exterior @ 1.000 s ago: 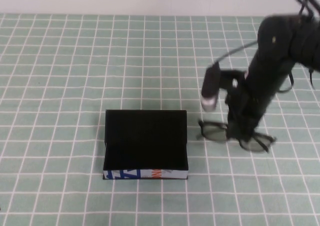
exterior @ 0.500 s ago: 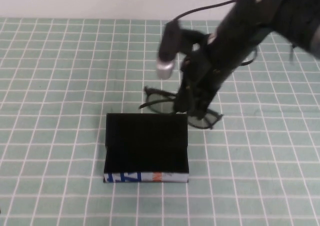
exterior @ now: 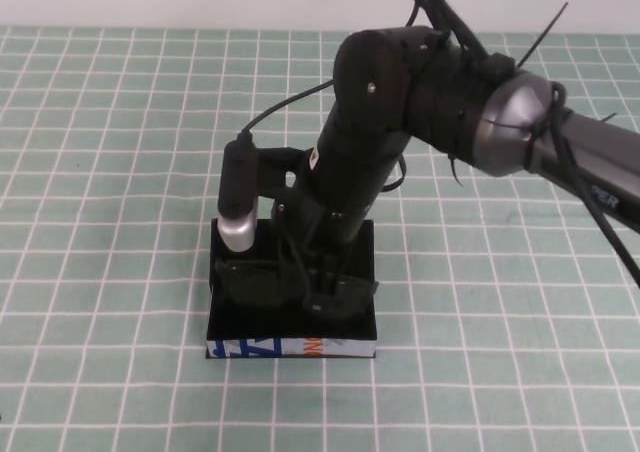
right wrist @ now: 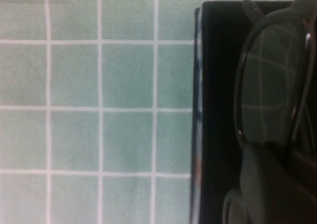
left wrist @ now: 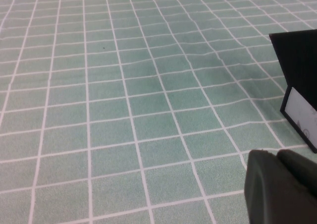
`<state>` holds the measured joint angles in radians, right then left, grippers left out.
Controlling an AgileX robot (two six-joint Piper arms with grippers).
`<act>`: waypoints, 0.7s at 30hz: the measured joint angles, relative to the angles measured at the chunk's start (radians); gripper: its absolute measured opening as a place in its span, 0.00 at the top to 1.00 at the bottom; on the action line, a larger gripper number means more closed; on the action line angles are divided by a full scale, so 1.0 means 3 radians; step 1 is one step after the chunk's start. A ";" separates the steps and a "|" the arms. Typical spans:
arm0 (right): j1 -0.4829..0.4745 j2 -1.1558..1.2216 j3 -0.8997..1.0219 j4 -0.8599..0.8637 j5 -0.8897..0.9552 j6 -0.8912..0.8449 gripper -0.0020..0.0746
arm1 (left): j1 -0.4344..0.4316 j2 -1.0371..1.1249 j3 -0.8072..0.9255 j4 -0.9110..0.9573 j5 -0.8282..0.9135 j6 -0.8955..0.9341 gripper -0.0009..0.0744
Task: Return glasses to glasses case
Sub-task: Place the glasses in the glasses case
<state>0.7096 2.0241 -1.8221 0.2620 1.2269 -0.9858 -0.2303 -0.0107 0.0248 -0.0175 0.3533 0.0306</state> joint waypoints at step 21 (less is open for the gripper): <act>0.0000 0.0269 -0.0160 -0.0008 0.0000 -0.0079 0.95 | 0.0000 0.0000 0.0000 0.0000 0.0000 0.0000 0.99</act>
<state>0.7096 2.1047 -1.8702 0.2596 1.2269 -1.0095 -0.2303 -0.0107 0.0248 -0.0175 0.3533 0.0306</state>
